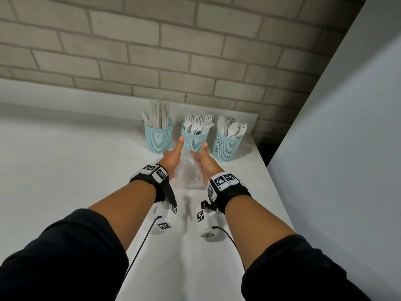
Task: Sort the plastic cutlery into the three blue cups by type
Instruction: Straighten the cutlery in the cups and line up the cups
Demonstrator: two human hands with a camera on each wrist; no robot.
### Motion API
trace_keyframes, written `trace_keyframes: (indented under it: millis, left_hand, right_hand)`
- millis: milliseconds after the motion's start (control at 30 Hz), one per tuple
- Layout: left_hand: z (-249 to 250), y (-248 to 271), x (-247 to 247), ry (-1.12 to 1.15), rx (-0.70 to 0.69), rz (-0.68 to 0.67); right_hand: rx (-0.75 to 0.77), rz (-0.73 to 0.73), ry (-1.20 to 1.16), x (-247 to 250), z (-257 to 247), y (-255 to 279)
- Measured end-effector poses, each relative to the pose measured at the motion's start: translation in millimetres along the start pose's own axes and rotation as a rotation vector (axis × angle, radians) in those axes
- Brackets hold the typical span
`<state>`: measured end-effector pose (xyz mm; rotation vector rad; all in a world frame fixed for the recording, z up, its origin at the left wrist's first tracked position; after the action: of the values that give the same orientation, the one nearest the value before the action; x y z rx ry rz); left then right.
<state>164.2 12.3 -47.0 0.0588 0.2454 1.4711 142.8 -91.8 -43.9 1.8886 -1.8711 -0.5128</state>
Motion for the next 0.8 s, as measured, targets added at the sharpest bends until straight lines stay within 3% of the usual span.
trace_keyframes:
  millis: [100,200,300,400,433,500,600,733,800]
  left_hand:
    - [-12,-13,-3,0.05,-0.013,-0.024]
    - [-15,-15,8,0.028,-0.029,0.045]
    - [5,-2,26,-0.073,-0.146,0.199]
    - [31,6,39,-0.271,-0.318,0.349]
    - [41,10,37,-0.315,-0.374,0.365]
    - [57,14,26,-0.365,-0.462,0.345]
    - [57,18,8,-0.313,-0.424,0.296]
    - [36,14,-3,-0.377,-0.285,0.27]
    - [36,12,-5,-0.433,-0.291,0.244]
  right_hand:
    - [-0.108,-0.086,-0.092,-20,-1,30]
    - [-0.119,-0.178,-0.141,-23,2,28]
    - [-0.104,-0.086,-0.156,-5,1,21]
    - [-0.082,0.203,0.035,25,-5,19]
    - [-0.113,0.213,0.129,24,-2,21]
    - [-0.249,0.081,0.118,11,15,19]
    - [-0.33,-0.091,-0.209,-6,21,18]
    - [-0.161,-0.034,-0.293,5,-10,15]
    - [-0.097,-0.009,-0.266,9,-18,13]
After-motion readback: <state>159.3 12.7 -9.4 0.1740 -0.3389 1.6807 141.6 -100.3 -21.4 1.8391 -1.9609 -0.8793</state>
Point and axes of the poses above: each hand's wrist, its own y-axis away from the middle knuckle, its own x-axis out of the back of the hand, z = x × y, the point moved 10 cm from there along -y, towards the middle knuckle, and after that the axes turned 12 degrees about -x, right-handed, at the moved point
